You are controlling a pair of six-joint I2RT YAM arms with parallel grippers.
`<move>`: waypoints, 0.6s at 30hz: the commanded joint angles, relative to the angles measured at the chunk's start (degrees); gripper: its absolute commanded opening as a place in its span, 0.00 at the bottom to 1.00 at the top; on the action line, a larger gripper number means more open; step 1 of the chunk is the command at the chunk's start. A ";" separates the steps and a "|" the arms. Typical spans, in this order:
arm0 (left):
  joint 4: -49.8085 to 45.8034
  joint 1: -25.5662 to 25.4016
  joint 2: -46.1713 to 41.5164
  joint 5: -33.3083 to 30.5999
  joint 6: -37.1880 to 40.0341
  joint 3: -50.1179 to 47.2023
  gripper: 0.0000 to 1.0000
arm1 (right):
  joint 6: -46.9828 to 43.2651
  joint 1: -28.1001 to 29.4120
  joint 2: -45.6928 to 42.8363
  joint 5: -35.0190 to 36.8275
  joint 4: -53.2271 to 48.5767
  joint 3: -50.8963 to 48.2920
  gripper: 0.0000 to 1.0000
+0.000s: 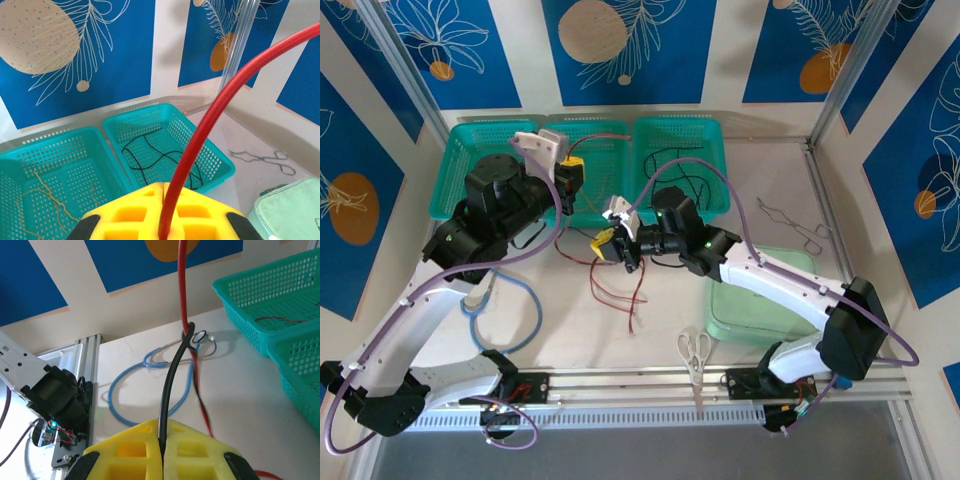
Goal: Untangle the cables
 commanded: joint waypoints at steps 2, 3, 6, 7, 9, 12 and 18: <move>-1.04 -0.23 -0.84 -1.02 -0.25 2.17 0.00 | -1.39 -0.37 -2.53 0.55 -1.69 1.33 0.00; -1.10 -0.21 -0.84 -1.12 -0.25 2.18 0.00 | -1.60 -0.49 -2.88 0.49 -1.78 1.38 0.00; -1.32 -0.21 -0.84 -1.41 -0.31 2.18 0.00 | -1.89 -1.18 -4.03 0.49 -2.43 1.62 0.00; -1.30 -0.23 -0.76 -1.42 -0.46 2.18 0.00 | -1.89 -1.50 -4.38 0.48 -2.91 1.77 0.00; -1.39 -0.23 -0.67 -1.35 -0.59 2.26 0.00 | -1.81 -2.05 -5.09 0.25 -3.56 1.91 0.00; -1.19 -0.18 -0.66 -1.68 -0.59 2.03 0.00 | -1.60 -3.08 -6.36 -0.20 -3.69 1.49 0.00; -0.48 -0.22 0.52 -1.08 -0.95 2.17 0.00 | -0.65 -5.55 -8.30 -0.96 -4.64 0.94 0.00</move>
